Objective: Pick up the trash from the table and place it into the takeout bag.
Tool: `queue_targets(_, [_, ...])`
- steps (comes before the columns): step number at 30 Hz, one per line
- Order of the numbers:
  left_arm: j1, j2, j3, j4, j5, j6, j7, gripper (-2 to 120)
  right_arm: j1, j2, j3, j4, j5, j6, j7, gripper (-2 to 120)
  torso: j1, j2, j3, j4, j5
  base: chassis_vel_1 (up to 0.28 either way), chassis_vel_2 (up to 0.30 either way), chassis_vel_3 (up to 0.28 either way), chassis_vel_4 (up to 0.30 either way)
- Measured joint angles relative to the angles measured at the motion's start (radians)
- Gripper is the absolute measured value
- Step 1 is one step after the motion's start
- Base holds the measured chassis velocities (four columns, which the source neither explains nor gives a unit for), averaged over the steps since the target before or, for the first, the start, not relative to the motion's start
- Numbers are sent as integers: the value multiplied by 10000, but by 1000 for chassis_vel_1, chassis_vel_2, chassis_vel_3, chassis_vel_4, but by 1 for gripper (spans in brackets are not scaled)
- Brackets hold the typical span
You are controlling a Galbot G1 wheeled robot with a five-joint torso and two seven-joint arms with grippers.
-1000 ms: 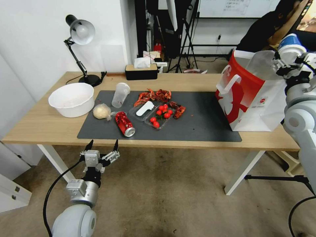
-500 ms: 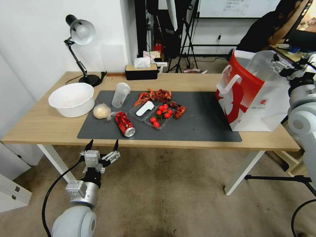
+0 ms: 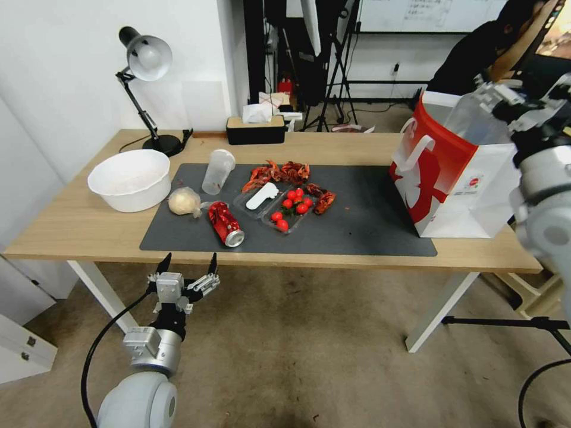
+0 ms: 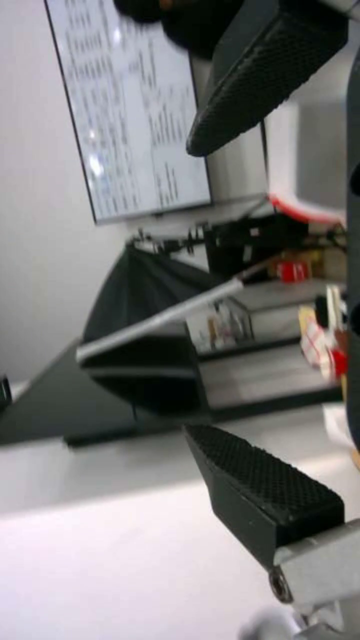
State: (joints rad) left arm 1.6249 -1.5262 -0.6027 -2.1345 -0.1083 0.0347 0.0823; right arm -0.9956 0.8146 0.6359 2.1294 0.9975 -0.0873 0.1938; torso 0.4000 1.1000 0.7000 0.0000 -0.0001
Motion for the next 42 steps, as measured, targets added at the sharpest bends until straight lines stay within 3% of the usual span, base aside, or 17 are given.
queue_targets(7, [-42,98,-24,96,-71,-46,-1,100,-1530,665,-278,726,-1414,304,-473,100,0,0,0,0,-1,0,0,0,0])
queue_targets(11, [-77,180,-27,151,-130,-67,-4,100,-2724,1391,-491,1085,-2959,338,-401,100,0,0,0,-2,0,0,0,0,0])
queue_targets(23, [-225,340,38,368,-249,-79,-8,100,-5960,2906,-1232,833,-6152,1993,114,100,-1,0,0,-1,0,0,0,0,0])
queue_targets(31, [-263,353,103,436,-254,-90,-9,100,-6528,3333,-1855,-180,-6924,3024,251,100,0,-1,0,1,1,0,0,0,0])
queue_targets(42, [-234,401,69,441,-256,-151,-10,100,-6540,3603,-2149,-718,-7157,3287,360,100,1,-1,0,0,0,0,0,0,0])
